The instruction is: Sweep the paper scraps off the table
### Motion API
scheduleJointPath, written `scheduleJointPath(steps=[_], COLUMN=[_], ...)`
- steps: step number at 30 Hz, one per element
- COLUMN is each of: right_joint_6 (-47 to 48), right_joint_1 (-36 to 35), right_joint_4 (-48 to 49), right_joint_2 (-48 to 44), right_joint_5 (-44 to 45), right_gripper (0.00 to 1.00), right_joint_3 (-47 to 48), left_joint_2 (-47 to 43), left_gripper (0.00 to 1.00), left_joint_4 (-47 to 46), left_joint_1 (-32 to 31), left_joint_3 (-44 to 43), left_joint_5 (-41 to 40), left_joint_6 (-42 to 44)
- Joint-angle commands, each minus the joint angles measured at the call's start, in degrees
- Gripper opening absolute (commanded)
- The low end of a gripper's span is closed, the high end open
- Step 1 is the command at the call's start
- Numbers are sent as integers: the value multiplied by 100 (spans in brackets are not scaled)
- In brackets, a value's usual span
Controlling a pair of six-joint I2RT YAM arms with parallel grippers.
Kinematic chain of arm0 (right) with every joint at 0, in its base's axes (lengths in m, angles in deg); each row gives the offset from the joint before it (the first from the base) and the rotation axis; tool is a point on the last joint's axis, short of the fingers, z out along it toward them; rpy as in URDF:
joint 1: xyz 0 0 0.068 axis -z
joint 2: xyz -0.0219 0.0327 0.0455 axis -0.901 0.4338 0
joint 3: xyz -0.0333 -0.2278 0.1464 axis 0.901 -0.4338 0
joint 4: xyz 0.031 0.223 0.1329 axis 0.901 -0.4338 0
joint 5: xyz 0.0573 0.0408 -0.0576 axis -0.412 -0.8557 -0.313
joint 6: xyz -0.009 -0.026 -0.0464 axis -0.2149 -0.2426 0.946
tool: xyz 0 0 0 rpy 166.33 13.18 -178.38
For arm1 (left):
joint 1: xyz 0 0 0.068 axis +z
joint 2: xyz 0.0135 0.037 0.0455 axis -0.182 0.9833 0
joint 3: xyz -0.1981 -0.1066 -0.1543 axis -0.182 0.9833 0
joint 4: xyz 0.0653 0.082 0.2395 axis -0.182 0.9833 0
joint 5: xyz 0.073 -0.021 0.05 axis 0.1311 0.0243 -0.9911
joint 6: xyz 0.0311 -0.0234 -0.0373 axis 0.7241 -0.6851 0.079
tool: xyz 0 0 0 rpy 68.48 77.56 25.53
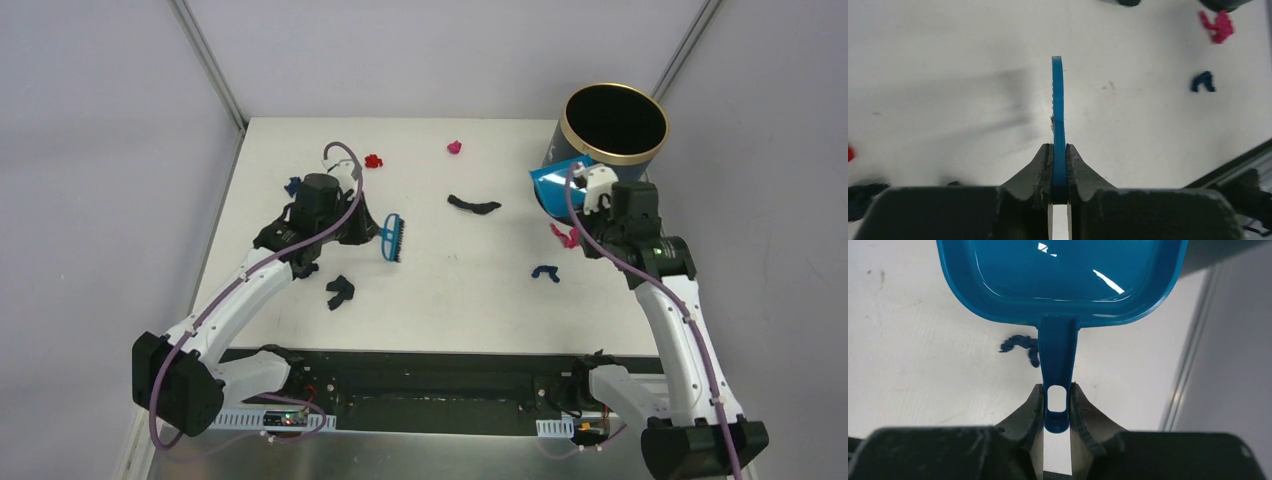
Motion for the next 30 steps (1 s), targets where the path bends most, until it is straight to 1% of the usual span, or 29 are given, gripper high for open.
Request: scheduleJointPath(steps=[1, 4, 7, 9, 12, 17, 19, 21, 24, 29, 30], right_joint_6=[-240, -499, -736, -809, -943, -1170, -1191, -1193, -1224, -1288, -1288], right_joint_1=[593, 660, 691, 716, 741, 868, 936, 966, 1004, 1140, 1151], right_joint_4=[-125, -122, -171, -223, -245, -151, -157, -160, -161, -120, -108], right_joint_2=[-430, -432, -354, -343, -368, -384, -366, -367, -420, -518, -536], right_joint_5=[297, 88, -217, -335, -266, -439, -464, -505, -598, -818, -839], right_gripper=[0, 0, 0, 0, 0, 0, 0, 0, 0, 0, 0], right_joint_3=[360, 452, 687, 914, 1215, 1313, 1323, 1315, 1268, 1097, 1070], left_joint_2=[491, 1508, 2546, 3176, 4050, 5336, 5772, 6131, 6496, 6699, 6733], left_gripper=[0, 0, 0, 0, 0, 0, 0, 0, 0, 0, 0], left_joint_4=[-1548, -2190, -2835, -3273, -3933, -5055, -5352, -5509, -5447, -4893, -4634], left_joint_1=[-648, -1315, -1747, -1948, -2233, -2537, -2616, -2695, -2808, -3018, -3051], left_joint_3=[-339, -898, -1558, -1939, -2510, -3290, -3599, -3921, -4296, -4599, -4667], left_joint_5=[456, 257, 328, 403, 549, 783, 801, 802, 676, 168, 94], left_joint_6=[-1482, -1864, -2334, -2639, -3054, -3929, -4293, -4596, -4896, -5210, -5305])
